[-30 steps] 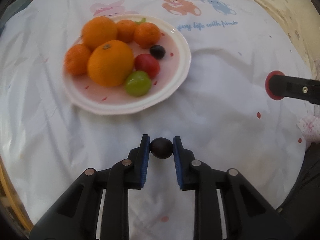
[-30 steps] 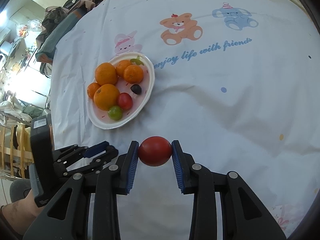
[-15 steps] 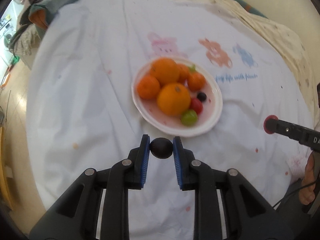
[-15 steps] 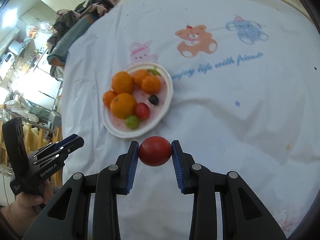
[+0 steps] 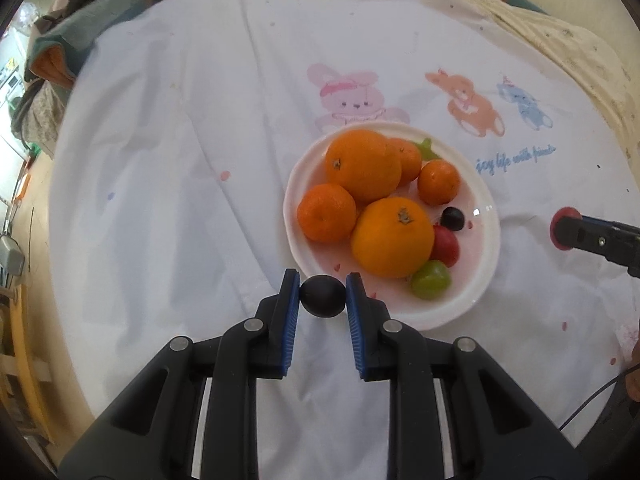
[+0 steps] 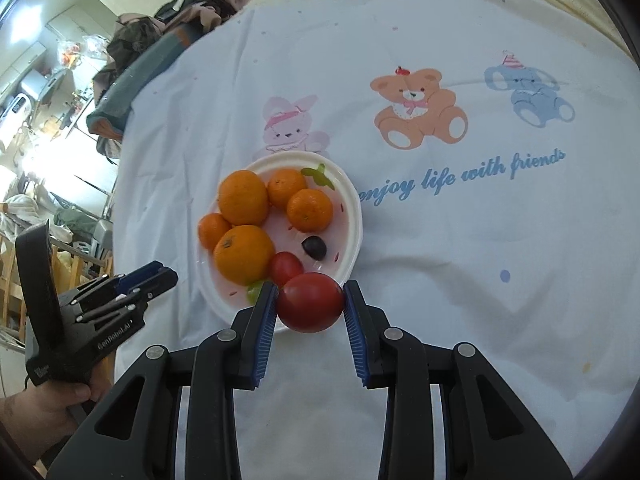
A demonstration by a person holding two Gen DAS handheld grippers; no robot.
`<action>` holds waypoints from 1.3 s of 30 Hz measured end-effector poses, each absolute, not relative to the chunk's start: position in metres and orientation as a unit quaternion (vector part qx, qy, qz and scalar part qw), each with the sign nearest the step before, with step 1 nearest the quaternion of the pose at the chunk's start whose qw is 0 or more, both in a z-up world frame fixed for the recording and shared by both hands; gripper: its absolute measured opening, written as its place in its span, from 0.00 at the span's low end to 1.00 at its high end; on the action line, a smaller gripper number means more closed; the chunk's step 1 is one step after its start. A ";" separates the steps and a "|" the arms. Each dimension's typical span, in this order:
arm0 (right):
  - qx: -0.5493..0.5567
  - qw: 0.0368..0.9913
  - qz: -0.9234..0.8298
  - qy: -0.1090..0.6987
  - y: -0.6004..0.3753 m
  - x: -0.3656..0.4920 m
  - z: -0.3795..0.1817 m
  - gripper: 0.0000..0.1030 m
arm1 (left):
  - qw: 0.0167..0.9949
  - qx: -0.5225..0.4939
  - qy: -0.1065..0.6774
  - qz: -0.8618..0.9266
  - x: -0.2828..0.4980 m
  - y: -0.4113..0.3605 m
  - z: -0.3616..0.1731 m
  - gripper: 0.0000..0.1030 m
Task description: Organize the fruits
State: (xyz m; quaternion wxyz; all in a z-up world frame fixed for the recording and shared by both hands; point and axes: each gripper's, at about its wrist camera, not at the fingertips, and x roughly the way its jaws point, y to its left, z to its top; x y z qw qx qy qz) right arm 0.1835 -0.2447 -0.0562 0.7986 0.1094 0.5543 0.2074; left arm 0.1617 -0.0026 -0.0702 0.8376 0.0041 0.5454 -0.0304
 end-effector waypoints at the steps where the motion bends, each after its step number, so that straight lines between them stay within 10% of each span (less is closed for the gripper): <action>1: 0.107 0.798 0.206 0.556 -0.243 0.187 -0.059 0.34 | 0.836 -0.001 0.548 -0.034 0.164 -0.003 -0.074 0.19; 18: 0.119 0.756 0.223 0.604 -0.217 0.226 -0.117 0.37 | 0.827 0.022 0.558 -0.064 0.185 -0.013 -0.099 0.20; 21: 0.128 0.756 0.227 0.600 -0.218 0.225 -0.115 0.44 | 0.829 0.028 0.556 -0.055 0.185 -0.011 -0.096 0.36; 25: 0.132 0.764 0.236 0.586 -0.218 0.222 -0.105 0.60 | 0.835 0.016 0.547 -0.053 0.181 -0.006 -0.090 0.81; 39: 0.136 0.808 0.214 0.533 -0.237 0.192 -0.052 0.91 | 0.893 -0.002 0.451 -0.013 0.136 -0.004 -0.012 0.84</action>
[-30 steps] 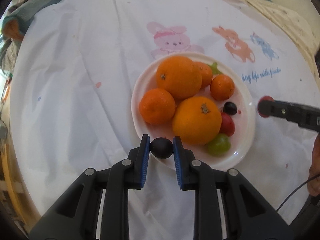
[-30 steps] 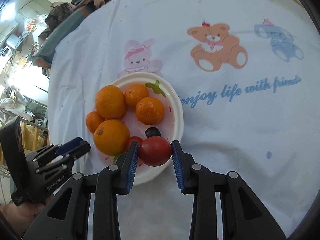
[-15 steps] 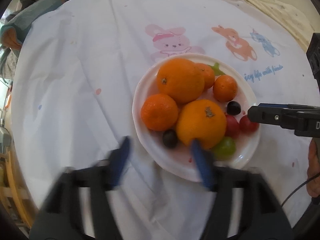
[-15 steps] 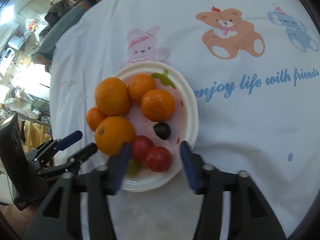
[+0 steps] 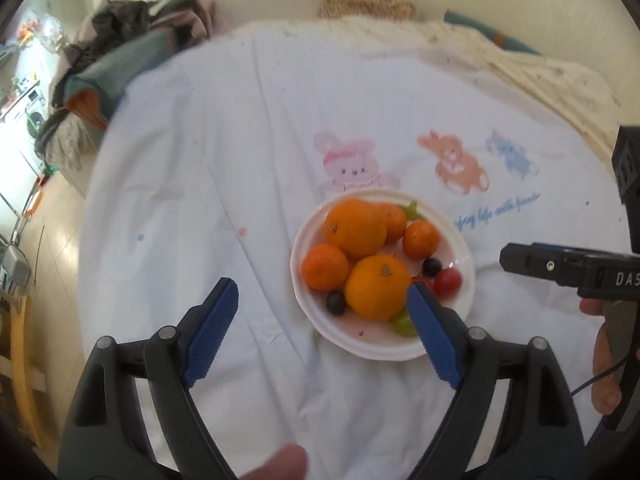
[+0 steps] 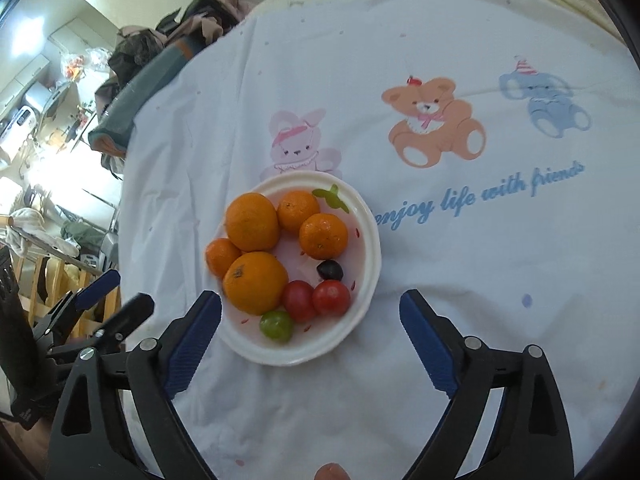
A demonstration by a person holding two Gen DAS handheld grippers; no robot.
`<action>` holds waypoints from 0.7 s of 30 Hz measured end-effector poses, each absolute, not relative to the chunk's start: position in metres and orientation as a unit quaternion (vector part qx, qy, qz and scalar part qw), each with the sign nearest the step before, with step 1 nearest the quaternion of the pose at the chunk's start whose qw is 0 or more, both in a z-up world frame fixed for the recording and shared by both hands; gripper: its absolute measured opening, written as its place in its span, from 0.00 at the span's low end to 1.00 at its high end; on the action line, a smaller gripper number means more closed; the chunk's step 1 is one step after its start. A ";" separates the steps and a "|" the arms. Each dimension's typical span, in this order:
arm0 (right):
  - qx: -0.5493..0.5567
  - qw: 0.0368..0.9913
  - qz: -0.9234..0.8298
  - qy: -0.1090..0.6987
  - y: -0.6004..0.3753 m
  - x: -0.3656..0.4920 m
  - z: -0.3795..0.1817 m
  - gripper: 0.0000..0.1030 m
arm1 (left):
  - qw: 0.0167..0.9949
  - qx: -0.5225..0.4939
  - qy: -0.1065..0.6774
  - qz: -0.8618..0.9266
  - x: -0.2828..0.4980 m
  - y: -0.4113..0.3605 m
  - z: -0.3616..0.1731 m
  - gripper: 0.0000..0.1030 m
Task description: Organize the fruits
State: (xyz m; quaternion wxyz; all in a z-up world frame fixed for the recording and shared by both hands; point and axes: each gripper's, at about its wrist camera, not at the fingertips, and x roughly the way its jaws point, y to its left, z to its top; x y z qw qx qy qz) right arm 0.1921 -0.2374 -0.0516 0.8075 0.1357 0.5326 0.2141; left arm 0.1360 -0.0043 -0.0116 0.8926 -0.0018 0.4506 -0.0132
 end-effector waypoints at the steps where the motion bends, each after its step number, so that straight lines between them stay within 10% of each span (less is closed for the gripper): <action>1: 0.136 0.811 0.214 0.527 -0.239 0.186 -0.046 0.91 | 0.894 -0.007 0.448 -0.011 0.132 -0.003 -0.008 0.88; 21: 0.073 0.895 0.176 0.403 -0.236 0.049 0.005 1.00 | 0.928 -0.028 0.370 0.019 0.002 0.016 0.037 1.00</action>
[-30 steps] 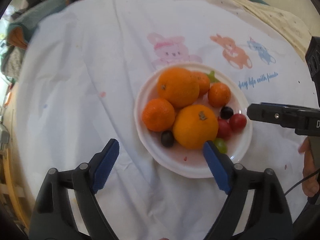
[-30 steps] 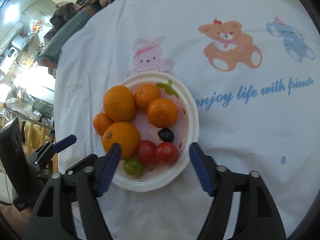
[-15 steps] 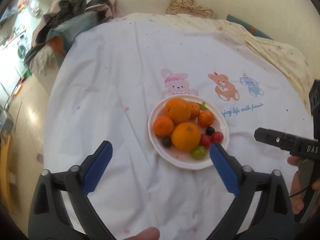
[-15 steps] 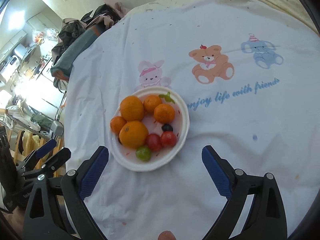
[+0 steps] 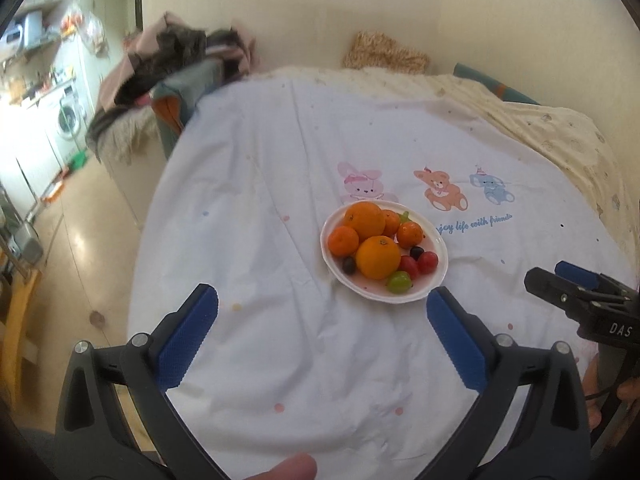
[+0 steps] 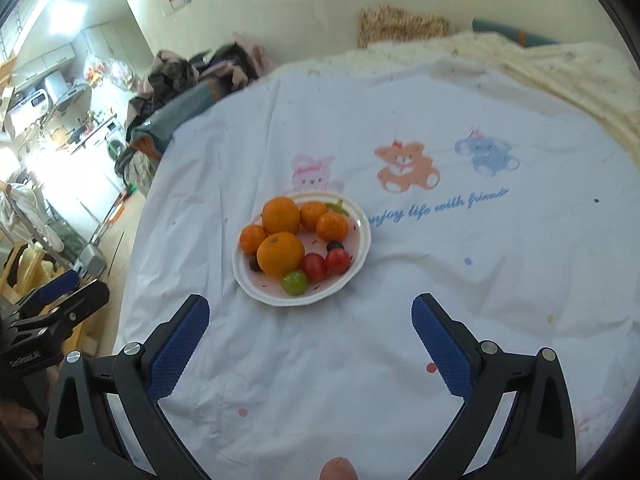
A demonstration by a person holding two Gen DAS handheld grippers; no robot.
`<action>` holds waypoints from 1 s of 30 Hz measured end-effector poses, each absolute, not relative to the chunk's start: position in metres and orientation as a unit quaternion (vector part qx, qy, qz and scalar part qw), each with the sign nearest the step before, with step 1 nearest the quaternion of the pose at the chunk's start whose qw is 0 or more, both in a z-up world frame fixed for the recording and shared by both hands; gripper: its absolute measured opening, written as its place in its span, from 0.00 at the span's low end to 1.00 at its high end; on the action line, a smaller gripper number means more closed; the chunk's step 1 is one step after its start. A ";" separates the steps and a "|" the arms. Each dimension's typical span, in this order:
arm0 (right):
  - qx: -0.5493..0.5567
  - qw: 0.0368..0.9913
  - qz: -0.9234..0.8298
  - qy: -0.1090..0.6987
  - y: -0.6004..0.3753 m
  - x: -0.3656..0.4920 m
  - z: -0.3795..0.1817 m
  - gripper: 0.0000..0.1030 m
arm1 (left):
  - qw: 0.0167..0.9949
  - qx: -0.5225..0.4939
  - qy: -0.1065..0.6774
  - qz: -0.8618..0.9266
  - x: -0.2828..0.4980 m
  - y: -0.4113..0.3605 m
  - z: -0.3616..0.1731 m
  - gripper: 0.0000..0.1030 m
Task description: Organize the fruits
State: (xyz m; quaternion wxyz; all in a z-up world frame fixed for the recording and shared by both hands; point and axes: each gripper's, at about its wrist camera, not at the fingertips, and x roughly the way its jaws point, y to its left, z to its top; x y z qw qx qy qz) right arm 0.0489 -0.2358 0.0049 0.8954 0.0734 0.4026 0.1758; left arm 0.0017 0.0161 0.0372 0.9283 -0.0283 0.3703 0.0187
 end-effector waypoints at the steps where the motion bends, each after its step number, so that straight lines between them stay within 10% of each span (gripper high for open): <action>1: 0.069 0.899 0.171 0.397 -0.234 0.046 0.005 1.00 | 0.930 -0.030 0.366 0.017 -0.002 0.017 0.038 1.00; 30: 0.009 0.923 0.137 0.358 -0.222 0.029 0.010 1.00 | 0.925 -0.057 0.376 0.023 -0.006 0.018 0.016 1.00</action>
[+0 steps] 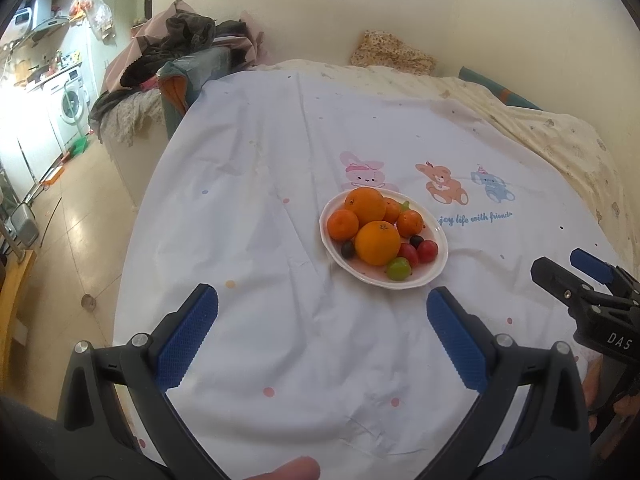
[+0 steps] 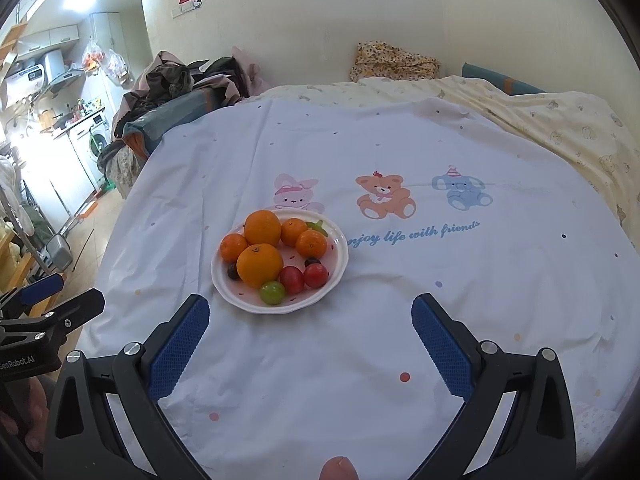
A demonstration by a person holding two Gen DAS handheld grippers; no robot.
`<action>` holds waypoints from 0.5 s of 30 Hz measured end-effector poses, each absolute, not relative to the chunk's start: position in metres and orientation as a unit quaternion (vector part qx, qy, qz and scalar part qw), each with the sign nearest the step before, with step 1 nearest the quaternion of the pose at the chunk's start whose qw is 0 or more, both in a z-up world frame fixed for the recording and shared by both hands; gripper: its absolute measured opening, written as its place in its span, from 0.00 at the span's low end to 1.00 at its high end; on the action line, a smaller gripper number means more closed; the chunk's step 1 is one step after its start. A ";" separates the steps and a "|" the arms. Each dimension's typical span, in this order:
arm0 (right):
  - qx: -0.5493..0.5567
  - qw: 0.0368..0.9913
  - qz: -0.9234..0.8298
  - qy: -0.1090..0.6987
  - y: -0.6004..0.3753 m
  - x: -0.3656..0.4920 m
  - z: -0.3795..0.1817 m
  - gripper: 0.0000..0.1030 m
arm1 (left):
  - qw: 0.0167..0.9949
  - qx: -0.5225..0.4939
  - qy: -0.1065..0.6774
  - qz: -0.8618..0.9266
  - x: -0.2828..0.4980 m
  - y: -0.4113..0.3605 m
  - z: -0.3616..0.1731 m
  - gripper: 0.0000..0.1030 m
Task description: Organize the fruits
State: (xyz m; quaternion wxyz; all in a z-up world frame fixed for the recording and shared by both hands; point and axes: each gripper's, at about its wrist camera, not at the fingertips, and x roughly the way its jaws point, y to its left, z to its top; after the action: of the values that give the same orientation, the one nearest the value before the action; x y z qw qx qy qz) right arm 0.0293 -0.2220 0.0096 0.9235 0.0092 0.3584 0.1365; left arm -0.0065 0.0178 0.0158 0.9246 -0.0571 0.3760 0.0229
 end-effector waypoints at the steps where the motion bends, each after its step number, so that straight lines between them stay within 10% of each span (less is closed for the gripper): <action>1: 0.009 0.924 0.136 0.358 -0.222 0.029 0.010 1.00 | 0.924 -0.058 0.376 0.023 -0.007 0.018 0.016 1.00; 15: 0.010 0.922 0.134 0.362 -0.223 0.031 0.008 1.00 | 0.924 -0.058 0.376 0.019 -0.007 0.014 0.016 1.00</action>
State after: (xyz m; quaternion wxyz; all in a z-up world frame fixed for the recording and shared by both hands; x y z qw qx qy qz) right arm 0.0306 -0.2230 0.0079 0.9225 0.0099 0.3619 0.1340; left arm -0.0075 0.0138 0.0159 0.9245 -0.0580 0.3763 0.0189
